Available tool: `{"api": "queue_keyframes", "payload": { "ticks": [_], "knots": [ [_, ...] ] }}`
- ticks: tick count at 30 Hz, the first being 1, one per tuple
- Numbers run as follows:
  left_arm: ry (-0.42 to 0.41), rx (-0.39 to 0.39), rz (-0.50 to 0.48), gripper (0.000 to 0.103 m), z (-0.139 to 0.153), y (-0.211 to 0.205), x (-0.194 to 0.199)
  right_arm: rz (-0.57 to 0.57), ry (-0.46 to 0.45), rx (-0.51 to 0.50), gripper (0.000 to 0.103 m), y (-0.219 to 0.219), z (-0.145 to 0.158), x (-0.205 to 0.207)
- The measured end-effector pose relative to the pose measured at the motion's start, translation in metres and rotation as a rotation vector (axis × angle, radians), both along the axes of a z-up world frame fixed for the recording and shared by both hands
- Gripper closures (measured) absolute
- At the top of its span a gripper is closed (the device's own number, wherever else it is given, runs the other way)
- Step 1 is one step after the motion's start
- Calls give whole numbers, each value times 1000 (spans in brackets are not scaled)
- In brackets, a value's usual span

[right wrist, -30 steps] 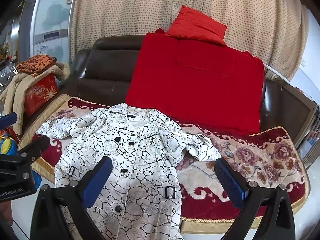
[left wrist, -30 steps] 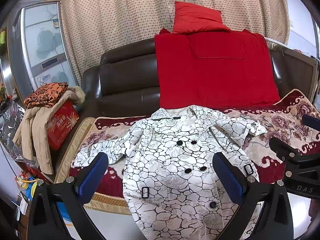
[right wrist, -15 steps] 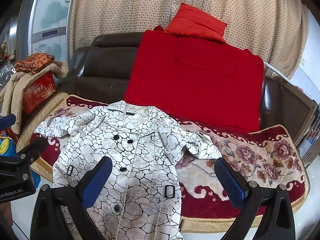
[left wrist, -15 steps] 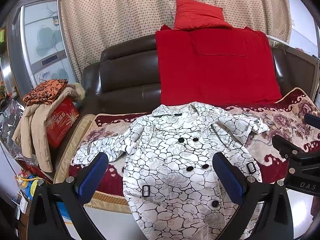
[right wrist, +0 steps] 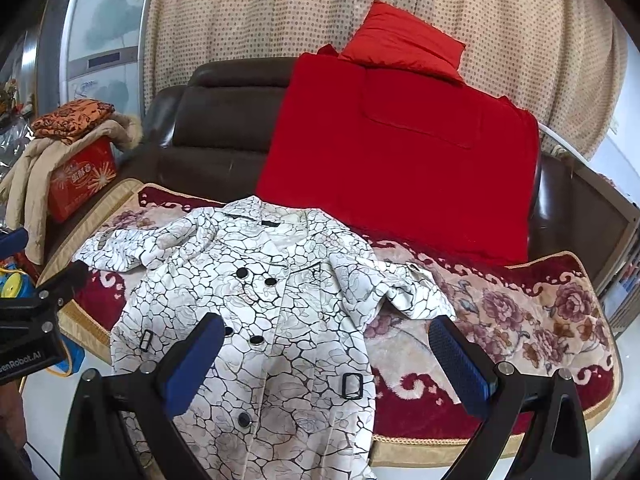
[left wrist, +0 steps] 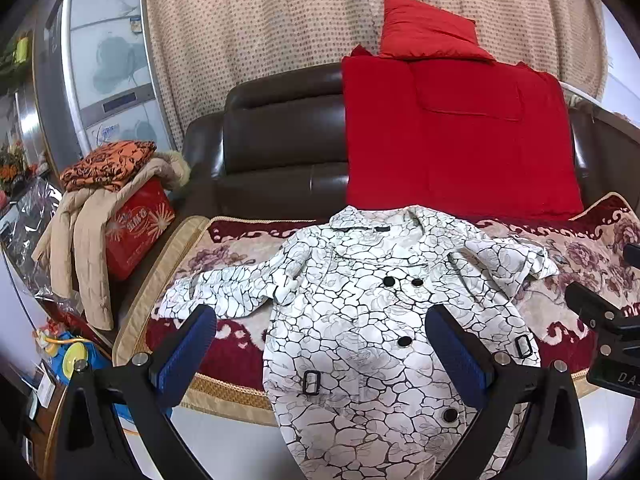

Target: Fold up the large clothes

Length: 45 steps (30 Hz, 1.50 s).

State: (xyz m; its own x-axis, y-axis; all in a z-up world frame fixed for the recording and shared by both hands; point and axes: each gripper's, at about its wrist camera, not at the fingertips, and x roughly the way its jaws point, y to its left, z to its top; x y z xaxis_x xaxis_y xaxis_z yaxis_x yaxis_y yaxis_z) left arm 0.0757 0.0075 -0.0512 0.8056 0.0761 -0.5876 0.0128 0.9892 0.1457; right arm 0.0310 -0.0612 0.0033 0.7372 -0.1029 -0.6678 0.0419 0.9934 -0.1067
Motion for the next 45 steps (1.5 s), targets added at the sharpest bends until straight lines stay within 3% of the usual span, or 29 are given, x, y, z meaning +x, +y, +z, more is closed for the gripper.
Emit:
{"api": "queue_keyframes", "payload": {
  "ticks": [20,29,34,38,41,45],
  "knots": [
    [17,-24,82,0,-12,33,15,26,30,-25,0,23,-3,15],
    [62,-12,108,0,-27,42,30,4,27,4,0,8,0,34],
    [201,-11,60,0,-63,36,54,-34,103,208,0,-50,-34,55],
    [293,-20,48,0,-90,29,71,-126,156,469,0,-127,-79,71],
    [328,-15,44,0,-101,22,79,-207,188,661,0,-182,-118,84],
    [346,8,42,0,-107,14,88,-305,179,995,0,-246,-174,103]
  ]
}}
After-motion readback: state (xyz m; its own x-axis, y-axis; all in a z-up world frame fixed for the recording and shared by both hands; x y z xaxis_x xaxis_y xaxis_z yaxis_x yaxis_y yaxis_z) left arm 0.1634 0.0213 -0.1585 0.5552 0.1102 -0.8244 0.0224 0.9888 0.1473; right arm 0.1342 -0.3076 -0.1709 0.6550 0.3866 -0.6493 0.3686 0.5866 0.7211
